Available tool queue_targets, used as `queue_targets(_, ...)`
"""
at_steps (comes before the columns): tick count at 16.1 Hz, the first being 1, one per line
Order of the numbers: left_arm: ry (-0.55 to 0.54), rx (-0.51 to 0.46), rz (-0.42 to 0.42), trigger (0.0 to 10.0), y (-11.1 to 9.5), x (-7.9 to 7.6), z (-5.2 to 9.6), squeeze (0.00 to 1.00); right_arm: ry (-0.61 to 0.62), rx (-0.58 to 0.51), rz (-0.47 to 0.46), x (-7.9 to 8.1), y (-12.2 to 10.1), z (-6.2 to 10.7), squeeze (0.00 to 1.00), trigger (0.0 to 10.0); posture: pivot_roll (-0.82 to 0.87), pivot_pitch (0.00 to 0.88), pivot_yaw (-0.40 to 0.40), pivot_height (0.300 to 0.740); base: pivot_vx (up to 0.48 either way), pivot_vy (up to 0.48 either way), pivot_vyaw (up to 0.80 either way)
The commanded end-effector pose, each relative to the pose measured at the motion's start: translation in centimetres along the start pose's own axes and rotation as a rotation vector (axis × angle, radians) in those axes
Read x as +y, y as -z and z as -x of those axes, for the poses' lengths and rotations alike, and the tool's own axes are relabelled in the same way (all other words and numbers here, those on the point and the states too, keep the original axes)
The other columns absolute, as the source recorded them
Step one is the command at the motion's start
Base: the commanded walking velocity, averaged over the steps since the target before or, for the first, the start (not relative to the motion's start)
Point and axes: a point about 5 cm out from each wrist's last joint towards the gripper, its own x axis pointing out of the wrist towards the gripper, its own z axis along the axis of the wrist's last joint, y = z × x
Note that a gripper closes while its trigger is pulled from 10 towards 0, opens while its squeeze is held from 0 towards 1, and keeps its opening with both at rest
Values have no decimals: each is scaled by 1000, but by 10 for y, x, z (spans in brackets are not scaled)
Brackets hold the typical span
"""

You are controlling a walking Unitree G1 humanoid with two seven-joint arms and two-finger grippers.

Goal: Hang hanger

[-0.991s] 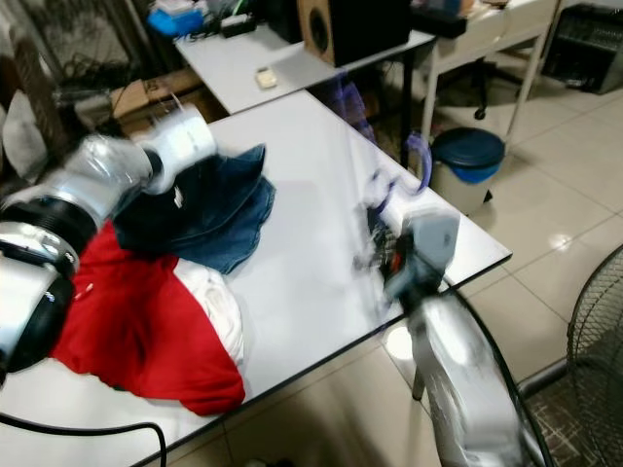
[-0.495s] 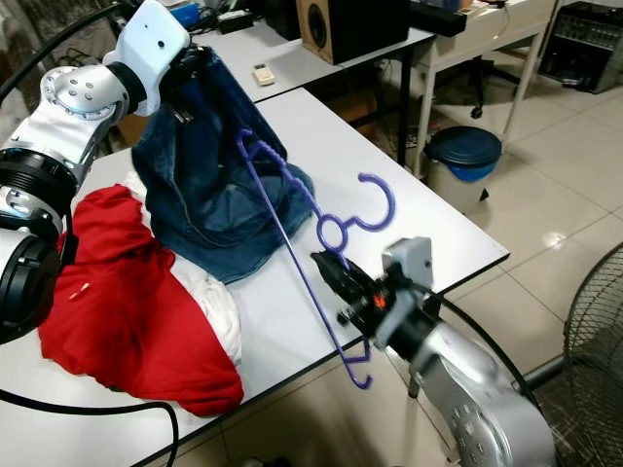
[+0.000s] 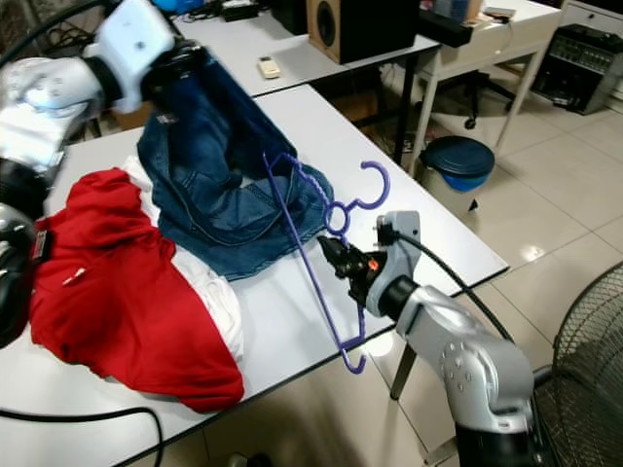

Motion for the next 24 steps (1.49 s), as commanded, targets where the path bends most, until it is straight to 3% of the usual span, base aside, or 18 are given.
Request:
queue_targets(1,24,18,-26,0,4,0,4,0,21,0,-13,-5,-6,-2,0,10000,-155,0,80,740,0,0,0)
queue_targets(3,3,36,-59,0,5,6,8,0,79,-39,38,-21,-35,-19,0,10000,-161,0,82,740,0,0,0)
queue_targets(4,3,36,-59,0,5,6,8,0,79,-39,38,-21,-35,-19,0,10000,-161,0,82,740,0,0,0)
queue_targets(6,-166,-3,-119,0,-17,35,11,0,133,-273,85,-29,-90,-24,0,10000,-162,0,77,740,0,0,0)
queue_targets(7,-234,-27,-139,0,-26,46,14,0,117,-355,76,-27,-107,-21,0,10000,-164,0,77,740,0,0,0)
queue_targets(8,-380,-107,-138,0,-45,68,24,0,82,-439,41,-23,-123,-15,0,10000,-167,0,77,740,0,0,0)
queue_targets(9,-402,-151,-126,0,-50,72,26,0,102,-385,17,-28,-108,-17,0,10000,-168,0,78,740,0,0,0)
queue_targets(11,-267,-163,-116,0,-43,50,18,0,160,-251,-26,-34,-67,-21,0,10000,-161,0,76,740,0,0,0)
queue_targets(12,-236,-161,-114,0,-39,43,15,0,170,-231,-44,-35,-59,-23,0,10000,-161,0,76,740,0,0,0)
queue_targets(14,-34,-109,-60,0,-12,-4,3,0,231,-113,-124,-35,-18,-24,0,10000,-156,0,75,740,0,0,0)
queue_targets(17,83,-100,-16,0,-2,-33,-3,0,206,-140,-125,-31,-24,-28,0,10000,-171,0,96,740,0,0,0)
queue_targets(21,112,-158,35,0,-14,-43,-9,0,119,-80,-119,-23,-22,-41,0,10000,-171,0,95,740,0,0,0)
queue_targets(24,-4,-238,96,0,-31,-20,-5,0,38,15,8,-11,-13,-46,0,10000,-162,0,87,740,0,0,0)
